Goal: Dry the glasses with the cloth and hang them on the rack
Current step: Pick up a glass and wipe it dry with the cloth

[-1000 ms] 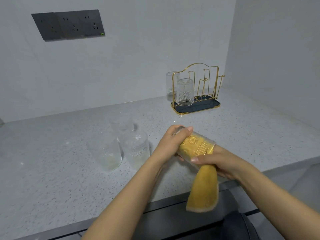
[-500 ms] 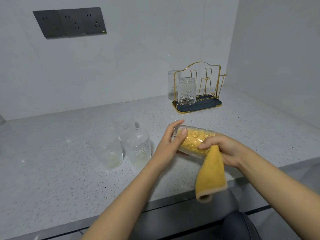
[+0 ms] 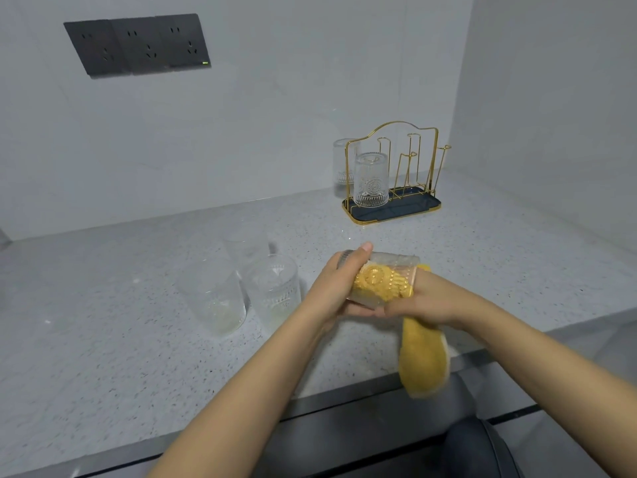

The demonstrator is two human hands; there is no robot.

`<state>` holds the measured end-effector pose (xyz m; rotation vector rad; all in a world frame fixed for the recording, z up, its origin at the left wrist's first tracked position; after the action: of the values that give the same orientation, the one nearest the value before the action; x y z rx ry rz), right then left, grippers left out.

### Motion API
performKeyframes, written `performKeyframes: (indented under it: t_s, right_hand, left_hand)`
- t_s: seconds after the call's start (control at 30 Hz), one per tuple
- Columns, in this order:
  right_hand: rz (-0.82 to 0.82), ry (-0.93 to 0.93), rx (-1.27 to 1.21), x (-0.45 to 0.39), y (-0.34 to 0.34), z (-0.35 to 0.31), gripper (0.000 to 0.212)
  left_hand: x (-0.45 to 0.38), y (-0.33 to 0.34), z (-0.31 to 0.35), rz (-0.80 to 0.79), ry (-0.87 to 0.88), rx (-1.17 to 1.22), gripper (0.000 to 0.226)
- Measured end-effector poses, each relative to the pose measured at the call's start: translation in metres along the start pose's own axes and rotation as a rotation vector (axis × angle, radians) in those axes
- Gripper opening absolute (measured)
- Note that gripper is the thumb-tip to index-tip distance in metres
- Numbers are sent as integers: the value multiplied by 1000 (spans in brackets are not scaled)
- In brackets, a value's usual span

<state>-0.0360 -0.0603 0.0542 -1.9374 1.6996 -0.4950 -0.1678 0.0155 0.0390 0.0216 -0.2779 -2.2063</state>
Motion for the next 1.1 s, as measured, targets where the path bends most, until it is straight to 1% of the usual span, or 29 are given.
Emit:
performKeyframes:
  t_s: [0.03, 0.1, 0.13, 0.17, 0.2, 0.23, 0.27, 0.3, 0.33, 0.37, 0.4, 0.43, 0.47, 0.5, 0.57, 0.63, 0.67, 0.7, 0.73, 0.77, 0.8, 0.83, 0.9, 0.93, 0.97, 1.0, 1.07, 1.1]
  right_hand:
    - [-11, 71, -146, -1, -5, 3, 39]
    - [-52, 191, -481, -2, -8, 5, 46]
    - [-66, 204, -602, -3, -7, 5, 44]
    - [-72, 194, -649, -2, -5, 5, 40]
    - [-78, 165, -636, -1, -3, 3, 35]
    - [-70, 131, -568, -1, 0, 1, 30]
    - [-55, 85, -428, -1, 2, 0, 26]
    - [-31, 29, -208, -1, 3, -2, 22]
    - [-10, -39, 50, -1, 4, -4, 20]
    - [15, -113, 270, -3, 6, -3, 23]
    - [32, -158, 372, -4, 9, -3, 27]
    - [42, -172, 360, -5, 10, -4, 30]
    - [41, -186, 308, -5, 9, -3, 30]
    - [26, -173, 221, -4, 7, -2, 30]
    - [3, -83, -67, -3, -3, -2, 30]
    - [-21, 45, -448, -2, -12, -1, 36]
    - [-40, 71, -553, -2, -13, -2, 37]
    - [-61, 71, -568, -1, -12, -2, 37]
    - [-90, 54, -552, 0, -11, -5, 36]
    - [-117, 36, -518, 2, -9, -8, 35]
    - [-140, 13, -427, 5, -8, -11, 34]
    - [-154, -23, -246, 7, -6, -14, 36]
    - [-120, -86, 276, 6, 1, -12, 43]
    - [-85, -102, 435, 4, 6, -9, 46]
    - [-66, -105, 445, 3, 9, -8, 45]
    - [-60, -105, 392, 3, 8, -5, 42]
    - [-83, -30, 153, 4, 0, -3, 38]
    - [-86, 29, -15, 5, -6, -3, 37]
  left_hand:
    - [0, -2, -5, 20, 59, -25, 26]
    - [-1, -7, -14, 39, 214, -132, 29]
    - [0, -9, -18, 33, 286, -150, 29]
    - [1, -9, -21, 28, 332, -124, 25]
    - [1, -9, -22, 32, 348, -89, 17]
    - [0, -9, -22, 50, 338, -61, 12]
    - [-2, -9, -19, 73, 299, -40, 10]
    - [-3, -8, -15, 86, 225, -18, 13]
    - [-4, -6, -11, 87, 112, 14, 21]
    - [-3, -5, -5, 74, -18, 48, 30]
    - [-2, -5, -1, 63, -124, 53, 37]
    - [-2, -6, 2, 47, -173, 43, 42]
    - [-2, -7, 2, 36, -170, 15, 45]
    - [-2, -8, 2, 32, -129, -11, 46]
    - [-1, -9, -3, 47, 14, -55, 48]
    - [1, -9, -12, 75, 214, -125, 45]
    - [3, -8, -16, 81, 306, -131, 41]
    - [3, -6, -19, 83, 369, -93, 36]
    - [2, -5, -20, 87, 381, -46, 32]
    - [0, -3, -17, 90, 348, -4, 31]
    - [-1, -2, -13, 87, 264, 15, 34]
    - [-1, 0, -8, 76, 136, 28, 37]
    - [-1, 0, -2, 34, -125, 37, 41]
    - [0, -2, -1, 27, -203, 18, 43]
    - [2, -5, -2, 25, -238, -9, 45]
    - [2, -6, -3, 21, -237, -43, 49]
    - [2, -8, -8, 6, -175, -98, 60]
    - [2, -8, -12, -11, -107, -111, 63]
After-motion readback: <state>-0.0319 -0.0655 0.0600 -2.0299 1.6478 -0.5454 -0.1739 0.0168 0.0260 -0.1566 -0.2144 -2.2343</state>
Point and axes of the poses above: each hand's wrist, its own x-axis away from the middle knuckle, its own y-axis out of the palm, z = x × y, the point moved 1 cm from there along -x, towards the middle knuckle, and after that the axes turned 8 degrees about x, right-handed, at the moved point
